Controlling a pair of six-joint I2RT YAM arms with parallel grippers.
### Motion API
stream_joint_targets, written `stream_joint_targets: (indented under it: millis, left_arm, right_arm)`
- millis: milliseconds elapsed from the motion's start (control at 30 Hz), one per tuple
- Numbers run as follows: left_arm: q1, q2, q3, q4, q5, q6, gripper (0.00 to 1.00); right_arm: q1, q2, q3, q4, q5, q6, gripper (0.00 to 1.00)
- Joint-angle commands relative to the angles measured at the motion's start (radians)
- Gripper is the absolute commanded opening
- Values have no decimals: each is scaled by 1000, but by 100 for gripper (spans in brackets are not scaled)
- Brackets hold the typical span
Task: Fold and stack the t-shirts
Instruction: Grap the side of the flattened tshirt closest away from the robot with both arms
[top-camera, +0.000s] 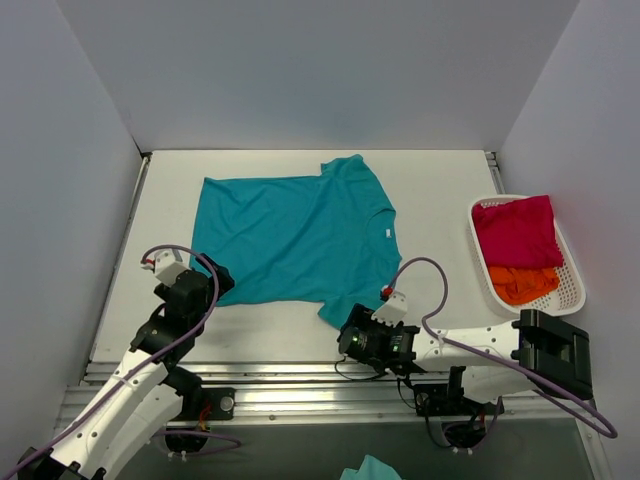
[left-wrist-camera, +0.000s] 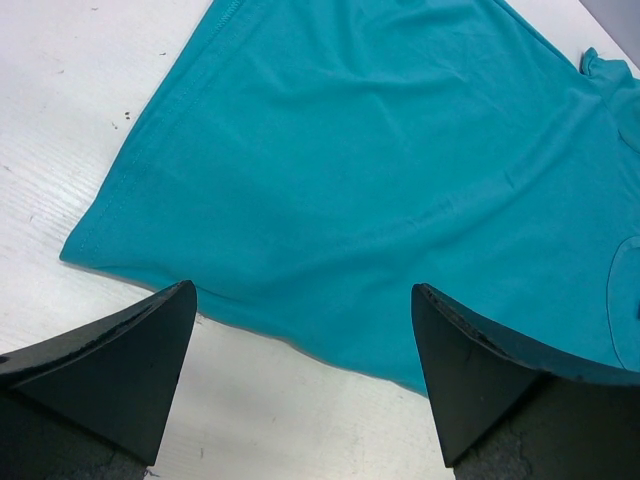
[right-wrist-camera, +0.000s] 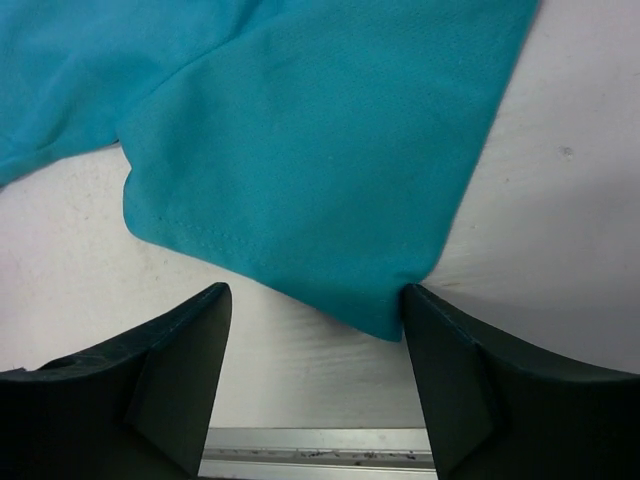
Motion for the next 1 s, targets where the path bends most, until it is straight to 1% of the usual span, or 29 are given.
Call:
stream_joint_targets:
  millis: [0,33,100,200,233,267,300,333,433,467,500,567,633,733,767,833,867,900,933,967]
  left_arm:
    - [-7,-1,4,45,10,20,97]
    - [-7,-1,4,42,10,20,97]
    - [-6,-6,1,42,10,22,97]
    - [-7,-12,1,40,6,23,97]
    - [-7,-14,1,39,6,23,97]
    - [-6,-14,1,39,7,23,97]
    - [-7,-15,1,36,7,23,97]
    - [-6,-15,1,36,7,23,97]
    - [-7,-14,7,10,-2,2,97]
    - [-6,-9,13,-10,-29,-16,97]
    - [-6,-5,21,-56,-48,-65,96]
    - [-7,23,43,-90,-82,-92,94]
    - [-7,48,59,-119,-83,-113,94]
    - [-6,112,71,-110,-63,-125,94]
    - [-6,152,73,-106,-62,-133,94]
    - [-7,198,71,-60,-33,-136,94]
    - [-6,242,76,-50,-19,-142,94]
    - [-6,264,82,-18,-2,-117,94]
    - [-12,282,108,-9,37,-98,94]
    - [-21,313,128,2,41,-80,94]
  right_arm:
    - [-24,38,-57,-18,-34,3,64]
    - [-27,39,-62,-7,-35,0,59]
    - [-33,38,-74,2,-46,-5,52]
    - [-41,40,-86,22,-63,-19,37]
    - [-42,43,-88,23,-66,-19,28]
    - [-44,41,-92,23,-66,-20,22]
    - [-46,40,-94,23,-69,-23,7]
    - [-49,30,-97,20,-69,-23,1]
    - [-52,1,-95,-13,-52,-23,0]
    - [-52,-6,-92,-27,-45,-23,0]
    - [-52,-14,-83,-44,-35,-23,0]
    - [-52,-39,-77,-82,-8,-20,0]
    - [-55,-66,-66,-122,15,-17,0]
    - [-82,-111,-45,-171,60,-34,0]
    - [-98,-126,-42,-176,73,-63,0]
    - [-170,-180,-46,-156,71,-115,0]
    - [-197,-197,-51,-144,63,-179,0]
    - [-266,-230,-56,-114,35,-215,0]
    - [-300,-243,-60,-98,15,-247,0]
    - [-329,-255,-74,-74,-11,-313,0]
